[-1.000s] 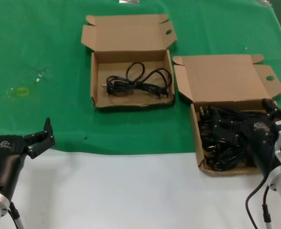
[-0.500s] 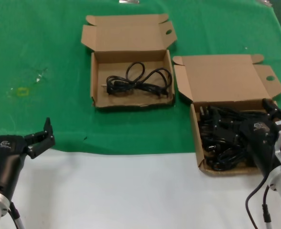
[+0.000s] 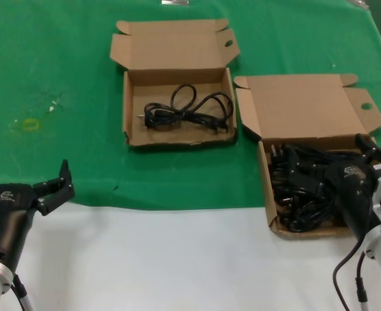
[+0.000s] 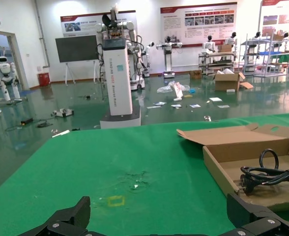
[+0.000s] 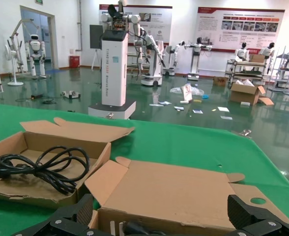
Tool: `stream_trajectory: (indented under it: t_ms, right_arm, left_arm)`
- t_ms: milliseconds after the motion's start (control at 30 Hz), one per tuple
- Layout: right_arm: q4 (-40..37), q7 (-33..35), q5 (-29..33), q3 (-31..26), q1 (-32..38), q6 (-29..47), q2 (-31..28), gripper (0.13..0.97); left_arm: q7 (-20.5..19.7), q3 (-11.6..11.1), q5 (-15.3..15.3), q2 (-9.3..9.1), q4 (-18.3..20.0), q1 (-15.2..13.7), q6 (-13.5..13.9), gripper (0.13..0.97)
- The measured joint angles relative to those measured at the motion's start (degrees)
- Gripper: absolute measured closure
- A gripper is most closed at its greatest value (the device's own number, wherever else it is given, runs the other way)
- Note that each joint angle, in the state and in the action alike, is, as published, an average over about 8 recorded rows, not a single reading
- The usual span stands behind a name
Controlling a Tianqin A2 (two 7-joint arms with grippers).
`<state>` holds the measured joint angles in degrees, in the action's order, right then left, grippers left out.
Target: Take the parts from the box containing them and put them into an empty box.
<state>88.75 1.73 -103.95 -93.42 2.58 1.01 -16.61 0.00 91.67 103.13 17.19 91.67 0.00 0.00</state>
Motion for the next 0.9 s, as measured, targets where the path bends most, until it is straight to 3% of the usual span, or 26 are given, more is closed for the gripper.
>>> stream_trajectory:
  t_ms: [900]
  right_arm:
    - [0.0,0.0,0.0,0.0,0.0,0.0,0.0,0.129]
  left_arm:
    - [0.0,0.0,0.0,0.0,0.0,0.0,0.0,0.132]
